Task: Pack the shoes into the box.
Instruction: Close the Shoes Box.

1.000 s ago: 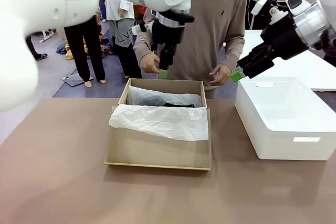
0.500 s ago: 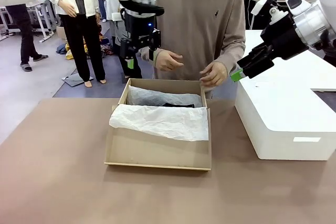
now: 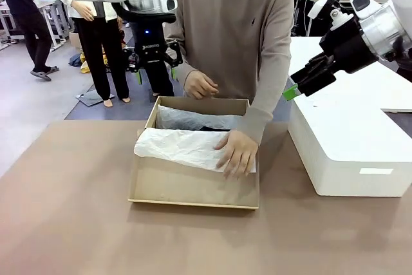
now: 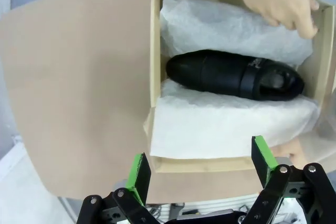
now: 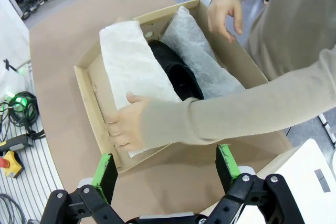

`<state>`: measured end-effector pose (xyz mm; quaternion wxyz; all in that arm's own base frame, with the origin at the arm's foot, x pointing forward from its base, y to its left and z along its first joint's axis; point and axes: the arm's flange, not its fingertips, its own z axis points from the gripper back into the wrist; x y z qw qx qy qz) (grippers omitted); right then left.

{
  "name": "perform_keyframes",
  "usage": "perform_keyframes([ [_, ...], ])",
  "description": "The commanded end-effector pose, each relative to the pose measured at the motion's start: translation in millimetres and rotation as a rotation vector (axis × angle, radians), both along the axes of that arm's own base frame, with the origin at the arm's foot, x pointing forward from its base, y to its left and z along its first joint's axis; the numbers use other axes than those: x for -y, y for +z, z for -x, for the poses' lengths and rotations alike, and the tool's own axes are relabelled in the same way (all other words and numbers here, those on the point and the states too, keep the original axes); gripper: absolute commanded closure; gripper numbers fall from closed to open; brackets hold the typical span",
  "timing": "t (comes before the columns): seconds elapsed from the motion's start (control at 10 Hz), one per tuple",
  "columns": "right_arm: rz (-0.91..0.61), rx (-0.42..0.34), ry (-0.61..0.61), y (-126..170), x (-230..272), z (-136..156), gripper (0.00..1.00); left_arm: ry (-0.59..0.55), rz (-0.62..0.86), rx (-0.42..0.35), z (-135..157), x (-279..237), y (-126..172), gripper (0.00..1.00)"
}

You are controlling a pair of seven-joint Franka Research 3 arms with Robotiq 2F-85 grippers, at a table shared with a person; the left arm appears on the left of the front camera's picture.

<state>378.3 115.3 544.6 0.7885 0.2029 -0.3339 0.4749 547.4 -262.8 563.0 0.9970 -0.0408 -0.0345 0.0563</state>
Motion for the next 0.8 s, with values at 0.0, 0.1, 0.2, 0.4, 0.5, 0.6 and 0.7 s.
perform_keyframes([
  [0.0, -0.024, 0.01, 0.014, -0.5, 0.0, -2.8, 0.0, 0.041, -0.002, 0.008, -0.6, 9.8, 0.3, 0.0],
  [0.1, -0.024, 0.01, 0.014, -0.5, 0.0, -2.8, 0.0, 0.041, -0.002, 0.008, -0.6, 9.8, 0.3, 0.0],
  [0.2, -0.024, 0.01, 0.014, -0.5, 0.0, -2.8, 0.0, 0.041, -0.002, 0.008, -0.6, 9.8, 0.3, 0.0],
  [0.4, -0.024, 0.01, 0.014, -0.5, 0.0, -2.8, 0.0, 0.041, -0.002, 0.008, -0.6, 9.8, 0.3, 0.0],
  [0.5, -0.024, 0.01, 0.014, -0.5, 0.0, -2.8, 0.0, 0.041, -0.002, 0.008, -0.6, 9.8, 0.3, 0.0],
  [0.6, -0.024, 0.01, 0.014, -0.5, 0.0, -2.8, 0.0, 0.041, -0.002, 0.008, -0.6, 9.8, 0.3, 0.0],
  [0.7, -0.024, 0.01, 0.014, -0.5, 0.0, -2.8, 0.0, 0.027, 0.005, -0.005, 1.6, 10.7, -1.7, 0.0],
])
